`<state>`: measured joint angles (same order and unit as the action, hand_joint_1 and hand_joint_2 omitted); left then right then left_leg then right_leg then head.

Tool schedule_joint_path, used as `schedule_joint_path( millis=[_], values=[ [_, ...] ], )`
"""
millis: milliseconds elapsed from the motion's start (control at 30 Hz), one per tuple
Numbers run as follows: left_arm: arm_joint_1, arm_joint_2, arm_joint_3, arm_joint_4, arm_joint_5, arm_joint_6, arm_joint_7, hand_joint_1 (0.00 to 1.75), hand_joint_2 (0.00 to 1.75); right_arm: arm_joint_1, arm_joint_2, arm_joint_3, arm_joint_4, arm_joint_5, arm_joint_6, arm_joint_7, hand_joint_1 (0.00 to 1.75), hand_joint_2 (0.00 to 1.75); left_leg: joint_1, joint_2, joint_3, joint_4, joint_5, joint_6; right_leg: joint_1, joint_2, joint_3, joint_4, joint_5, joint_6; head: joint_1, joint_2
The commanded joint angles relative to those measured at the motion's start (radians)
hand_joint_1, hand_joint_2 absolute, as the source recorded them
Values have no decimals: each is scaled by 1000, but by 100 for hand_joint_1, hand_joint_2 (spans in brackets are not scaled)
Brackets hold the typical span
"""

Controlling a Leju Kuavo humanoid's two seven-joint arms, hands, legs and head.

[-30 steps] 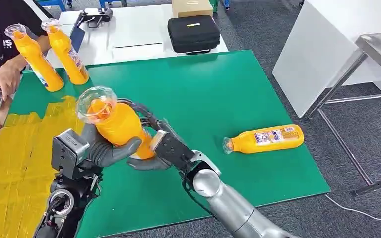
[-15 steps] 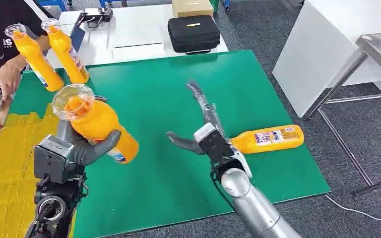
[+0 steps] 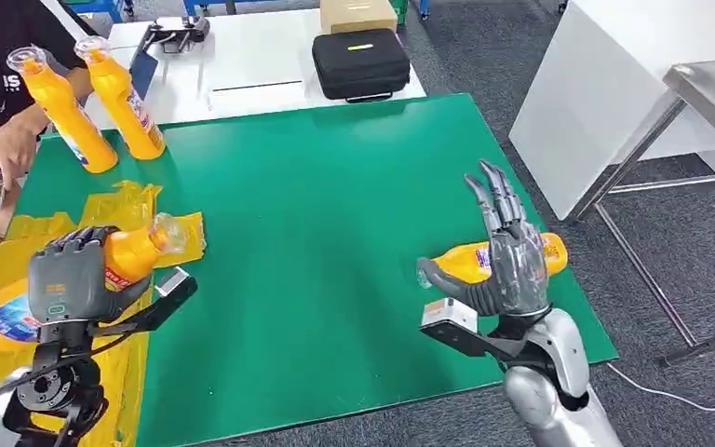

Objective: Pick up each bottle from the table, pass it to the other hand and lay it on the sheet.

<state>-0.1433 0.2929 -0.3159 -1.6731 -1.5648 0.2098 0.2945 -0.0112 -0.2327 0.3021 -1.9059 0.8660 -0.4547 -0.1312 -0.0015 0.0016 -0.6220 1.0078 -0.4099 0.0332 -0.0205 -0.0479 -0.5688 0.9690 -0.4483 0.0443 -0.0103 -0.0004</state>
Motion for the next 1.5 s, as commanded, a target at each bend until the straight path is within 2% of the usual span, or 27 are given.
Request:
schedule_joint_path(
  millis=[33, 133, 233, 300, 333, 367, 400, 467, 567, 800, 833, 933, 1033, 1067, 1100, 1167, 1200, 1233, 1267, 1333, 1400, 1433, 1467, 1500],
  values=[
    [-95, 80, -95, 243, -6, -74, -4, 175, 175, 71, -33, -86, -67, 70, 36, 50, 0, 175, 0, -2, 4, -1, -1, -1, 0, 1, 5, -1, -2, -2, 1, 0],
    [-123, 109, -118, 382, -6, -87, 9, 175, 175, 123, 9, -143, -96, 80, 72, 52, 0, 175, 0, -4, 5, -2, -1, -2, -1, -1, 7, -2, -2, -2, 1, 0],
    [-135, 71, -86, 505, -6, -96, -44, 175, 175, 131, 39, -172, -89, 92, 109, 72, 0, 175, 0, -2, 5, -2, -1, -2, -1, 0, 6, -2, -2, -2, 1, 0],
    [-158, 58, -105, 572, -6, -95, -36, 175, 175, 134, 44, -182, -87, 107, 132, 85, 0, 175, 0, -2, 6, -3, -1, -2, 0, 2, 6, -3, -1, -2, 1, 0],
    [-164, 53, -112, 592, -6, -84, -32, 141, 175, 133, 47, -185, -86, 108, 134, 84, 0, 175, 1, -2, 12, -4, -2, -4, 0, 4, 13, -4, -3, -5, 0, 0],
    [-172, 28, -90, 631, -6, -95, -47, 0, 175, 135, 46, -189, -85, 118, 151, 89, 0, 175, 0, -3, 9, -4, -1, -3, 0, 2, 10, -4, -3, -4, 0, 0],
    [-172, 18, -89, 648, -6, -94, -49, 0, 175, 135, 47, -190, -86, 116, 159, 91, 0, 175, 2, -3, 15, -5, -3, -5, 1, 5, 17, -5, -4, -6, 0, 0],
    [-183, 1, -72, 684, -6, -83, -51, 0, 175, 138, 52, -195, -89, 114, 166, 91, 0, 175, 0, -3, 7, -3, -1, -2, 0, 1, 9, -3, -2, -3, 1, 0],
    [-178, -39, -12, 718, -6, -64, -76, 0, 175, 148, 65, -209, -85, 103, 192, 97, 0, 175, 0, -2, 5, -2, -1, -1, -1, 2, 5, -2, -1, -2, 0, 0],
    [-174, -70, 13, 726, -6, -38, -66, 0, 175, 191, 48, -218, -97, 125, 219, 109, 0, 175, -1, -2, 5, -2, -1, -1, -1, 0, 7, -2, -1, -2, 0, 0],
    [-175, -72, 10, 724, -6, -39, -64, 0, 175, 195, 47, -221, -101, 125, 217, 109, 0, 175, 0, -3, 11, -3, -2, -3, 0, 3, 13, -4, -3, -4, 1, 0],
    [-175, -73, 8, 724, -6, -40, -63, 0, 175, 198, 46, -222, -103, 125, 217, 110, 0, 175, -1, -1, 5, -1, 0, -1, -1, 1, 6, -1, -1, -2, 0, 0],
    [-175, -73, 8, 724, -6, -40, -63, 0, 175, 198, 46, -222, -103, 125, 217, 110, 0, 175, -1, -1, 6, -1, -1, -1, -1, 1, 7, -2, -1, -2, 0, 0],
    [-175, -74, 13, 723, -6, -40, -63, 0, 175, 197, 45, -220, -104, 127, 221, 110, 0, 175, 1, -1, 12, -2, -2, -3, 0, 5, 13, -3, -3, -4, 0, 0],
    [-169, -88, 36, 716, -6, -24, -72, 0, 175, 199, 41, -221, -109, 134, 231, 112, 0, 175, 0, -1, 8, -1, -1, -2, -1, 2, 10, -2, -1, -2, 0, 0],
    [-149, -140, 119, 679, 29, 19, -121, 0, 175, 213, 37, -231, -126, 163, 229, 115, 0, 175, -1, -1, 8, -1, -1, -1, -1, 1, 9, -1, -1, -2, 0, 0],
    [-136, -175, 162, 647, 130, 54, -185, 0, 175, 218, 34, -236, -133, 169, 229, 113, 0, 175, -1, -1, 10, -2, -1, -1, -1, 2, 11, -2, -2, -2, 1, 0],
    [-115, -221, 221, 595, 332, 91, -304, 0, 175, 228, 28, -245, -145, 174, 230, 112, 0, 175, -1, -2, 8, -1, 0, -1, -1, 0, 8, -1, -1, -1, 0, 0],
    [-83, -244, 230, 506, 498, 83, -395, 0, 175, 233, 10, -257, -152, 186, 229, 99, 0, 175, 0, -2, 10, -1, -2, -1, -1, 2, 12, -2, -2, -3, 0, 0],
    [-17, -246, 191, 325, 739, 37, -499, 0, 175, 206, -38, -277, -117, 205, 255, 82, 0, 175, -1, -2, 5, 0, -1, 0, -1, 0, 7, -1, -1, -1, 0, 0],
    [37, -225, 153, 184, 937, -14, -550, 0, 175, 158, -85, -296, -59, 181, 294, 53, 0, 175, 0, -1, 9, 2, -4, -1, -1, 4, 12, -2, -4, -2, 1, 0],
    [56, -212, 137, 137, 984, -25, -560, 0, 175, 135, -104, -301, -26, 184, 307, 44, 0, 175, -1, 0, 5, 1, -2, 0, -1, 2, 7, -1, -1, -1, 0, 0],
    [72, -200, 125, 100, 1008, -26, -570, 0, 175, 111, -119, -306, 5, 184, 321, 39, 0, 0, -1, 2, 8, 2, -4, 0, -1, 6, 10, -2, -2, -1, 1, 0],
    [84, -196, 118, 72, 1044, -31, -603, 0, 175, 92, -137, -304, 30, 181, 345, 34, 0, 0, -2, 3, 5, 1, -2, 0, -2, 5, 7, -1, 0, -1, 1, 0]
  ],
)
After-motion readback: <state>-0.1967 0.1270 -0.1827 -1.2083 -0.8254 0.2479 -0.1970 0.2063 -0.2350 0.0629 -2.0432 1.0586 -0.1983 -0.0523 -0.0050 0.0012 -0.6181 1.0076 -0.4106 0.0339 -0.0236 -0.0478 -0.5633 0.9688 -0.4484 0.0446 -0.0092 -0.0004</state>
